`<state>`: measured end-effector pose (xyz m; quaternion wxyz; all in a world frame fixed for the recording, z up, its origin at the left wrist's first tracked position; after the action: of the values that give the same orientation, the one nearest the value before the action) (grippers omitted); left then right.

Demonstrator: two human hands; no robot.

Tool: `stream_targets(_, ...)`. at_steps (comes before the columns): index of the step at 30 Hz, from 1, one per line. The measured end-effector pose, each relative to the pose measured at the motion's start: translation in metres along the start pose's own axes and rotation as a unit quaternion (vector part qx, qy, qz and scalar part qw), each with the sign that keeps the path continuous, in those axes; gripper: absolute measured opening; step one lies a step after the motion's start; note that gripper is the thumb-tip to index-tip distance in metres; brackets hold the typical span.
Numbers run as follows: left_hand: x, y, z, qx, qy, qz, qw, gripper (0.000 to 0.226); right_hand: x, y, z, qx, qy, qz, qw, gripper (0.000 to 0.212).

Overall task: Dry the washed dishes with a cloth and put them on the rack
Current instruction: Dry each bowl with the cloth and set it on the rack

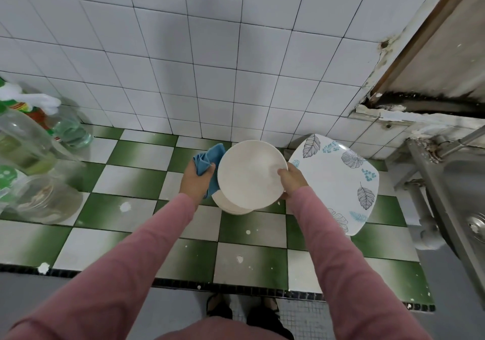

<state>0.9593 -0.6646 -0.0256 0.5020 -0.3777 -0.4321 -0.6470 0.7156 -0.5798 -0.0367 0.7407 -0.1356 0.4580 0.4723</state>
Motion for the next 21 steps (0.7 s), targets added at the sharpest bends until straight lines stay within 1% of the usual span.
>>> stream_targets(3, -0.004, 0.001, 0.000, 0.004, 0.018, 0.015, 1.000, 0.043, -0.002, 0.008, -0.001, 0.011, 0.005, -0.090, 0.996, 0.034)
stream_targets(8, -0.009, 0.002, 0.000, 0.003, 0.029, 0.016, 0.999, 0.053, -0.005, 0.013, -0.003, 0.051, 0.025, -0.131, 0.990, 0.042)
stream_targets(12, -0.012, 0.006, 0.002, 0.012, 0.034, 0.021, 0.999, 0.055, -0.010, 0.014, -0.003, 0.091, 0.062, -0.120, 0.987, 0.041)
stream_targets(15, -0.013, 0.009, 0.002, 0.021, 0.034, 0.027, 0.999, 0.048, -0.013, 0.013, 0.000, 0.115, 0.073, -0.109, 0.985, 0.042)
stream_targets(21, -0.010, 0.011, 0.004, 0.023, 0.029, 0.013, 0.999, 0.041, -0.017, 0.008, 0.002, 0.125, 0.098, -0.089, 0.983, 0.049)
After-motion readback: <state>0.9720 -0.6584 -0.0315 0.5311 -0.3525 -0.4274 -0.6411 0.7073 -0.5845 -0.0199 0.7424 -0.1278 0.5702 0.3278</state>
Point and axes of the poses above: each hand's wrist, its own z-axis away from the middle knuckle, its own y-axis out of the back of the hand, x = y × z, the point moved 9 cm from there along -z, towards the middle knuckle, and after that the axes turned 3 degrees about x, right-handed, at the moved point
